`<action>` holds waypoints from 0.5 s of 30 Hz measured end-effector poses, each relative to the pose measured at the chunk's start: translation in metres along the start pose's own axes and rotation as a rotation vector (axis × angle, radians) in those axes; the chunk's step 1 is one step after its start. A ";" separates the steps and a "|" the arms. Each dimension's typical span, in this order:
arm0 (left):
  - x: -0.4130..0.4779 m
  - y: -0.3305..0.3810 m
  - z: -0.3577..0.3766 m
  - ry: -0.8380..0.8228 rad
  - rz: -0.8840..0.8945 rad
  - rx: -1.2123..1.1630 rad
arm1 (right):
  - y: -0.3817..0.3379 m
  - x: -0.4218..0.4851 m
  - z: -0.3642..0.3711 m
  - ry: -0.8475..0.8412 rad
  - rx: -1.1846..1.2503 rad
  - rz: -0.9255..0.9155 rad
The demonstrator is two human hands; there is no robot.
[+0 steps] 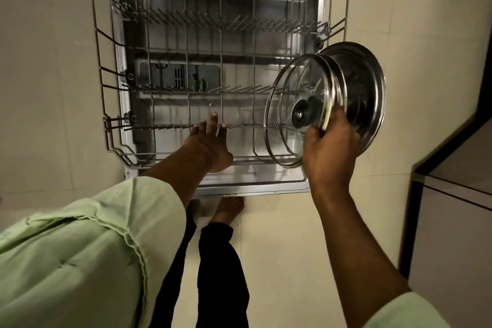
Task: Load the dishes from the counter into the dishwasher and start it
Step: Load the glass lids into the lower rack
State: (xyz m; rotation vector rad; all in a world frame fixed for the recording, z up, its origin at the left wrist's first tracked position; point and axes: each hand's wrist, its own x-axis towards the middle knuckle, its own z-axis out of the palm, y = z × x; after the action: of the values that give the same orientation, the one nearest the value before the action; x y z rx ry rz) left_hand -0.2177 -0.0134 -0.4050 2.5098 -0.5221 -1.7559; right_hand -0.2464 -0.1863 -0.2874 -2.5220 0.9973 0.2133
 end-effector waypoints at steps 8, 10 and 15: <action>-0.001 0.000 0.000 0.001 0.003 -0.009 | -0.024 0.001 0.026 -0.014 -0.032 -0.002; -0.002 0.000 0.000 -0.001 0.011 -0.015 | -0.026 -0.004 0.022 0.007 -0.045 0.004; -0.003 -0.002 0.000 0.006 0.019 -0.029 | -0.026 -0.012 -0.016 0.118 -0.112 0.010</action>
State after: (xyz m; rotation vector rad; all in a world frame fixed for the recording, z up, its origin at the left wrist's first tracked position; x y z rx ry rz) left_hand -0.2178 -0.0109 -0.4031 2.4815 -0.5153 -1.7359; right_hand -0.2372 -0.1691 -0.2610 -2.6587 1.0706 0.1276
